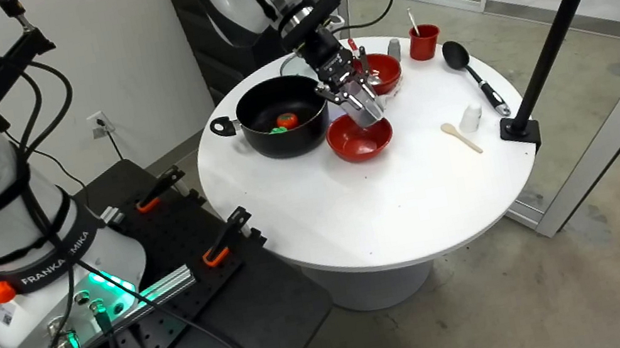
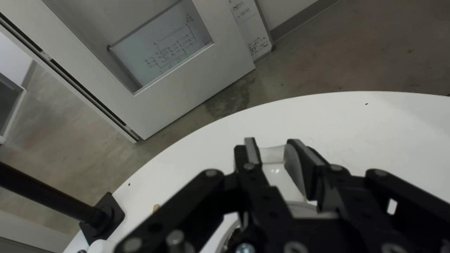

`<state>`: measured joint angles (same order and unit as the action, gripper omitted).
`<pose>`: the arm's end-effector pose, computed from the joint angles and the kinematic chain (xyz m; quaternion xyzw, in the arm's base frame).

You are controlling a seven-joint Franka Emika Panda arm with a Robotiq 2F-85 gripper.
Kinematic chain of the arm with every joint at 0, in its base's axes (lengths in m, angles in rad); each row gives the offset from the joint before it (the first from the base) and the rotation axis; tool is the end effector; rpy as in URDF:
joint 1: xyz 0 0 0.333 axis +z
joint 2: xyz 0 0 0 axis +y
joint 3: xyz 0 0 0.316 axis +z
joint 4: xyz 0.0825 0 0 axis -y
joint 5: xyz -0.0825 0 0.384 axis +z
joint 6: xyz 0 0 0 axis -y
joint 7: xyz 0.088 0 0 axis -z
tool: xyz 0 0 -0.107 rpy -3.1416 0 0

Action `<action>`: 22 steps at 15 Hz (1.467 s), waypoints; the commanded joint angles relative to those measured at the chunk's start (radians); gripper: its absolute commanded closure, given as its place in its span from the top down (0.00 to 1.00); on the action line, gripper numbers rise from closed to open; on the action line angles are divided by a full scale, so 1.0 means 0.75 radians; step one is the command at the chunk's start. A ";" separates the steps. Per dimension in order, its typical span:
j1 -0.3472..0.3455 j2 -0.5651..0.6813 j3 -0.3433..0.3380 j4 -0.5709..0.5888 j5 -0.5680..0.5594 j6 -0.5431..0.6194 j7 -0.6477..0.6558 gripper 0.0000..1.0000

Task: Pour some of the things in the jug into the bowl

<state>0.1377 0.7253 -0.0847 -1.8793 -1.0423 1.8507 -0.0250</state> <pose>0.5678 -0.0382 0.1138 0.7797 0.3337 -0.3165 0.4250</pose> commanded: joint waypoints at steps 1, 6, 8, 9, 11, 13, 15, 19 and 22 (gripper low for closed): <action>0.035 0.041 0.020 -0.008 -0.130 -0.117 0.175 0.07; 0.051 0.137 0.033 0.009 -0.287 -0.230 0.403 0.07; 0.056 0.157 0.042 0.003 -0.350 -0.260 0.501 0.07; 0.061 0.162 0.049 -0.004 -0.383 -0.271 0.555 0.07; 0.070 0.169 0.067 -0.015 -0.444 -0.296 0.662 0.07; 0.082 0.175 0.085 -0.024 -0.500 -0.326 0.763 0.07; 0.090 0.187 0.103 -0.024 -0.535 -0.372 0.828 0.07; 0.101 0.216 0.126 -0.011 -0.562 -0.506 0.878 0.07; 0.095 0.230 0.143 -0.004 -0.543 -0.618 0.839 0.07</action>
<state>0.2079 0.8847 0.0096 -1.8851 -1.4401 1.4731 0.6107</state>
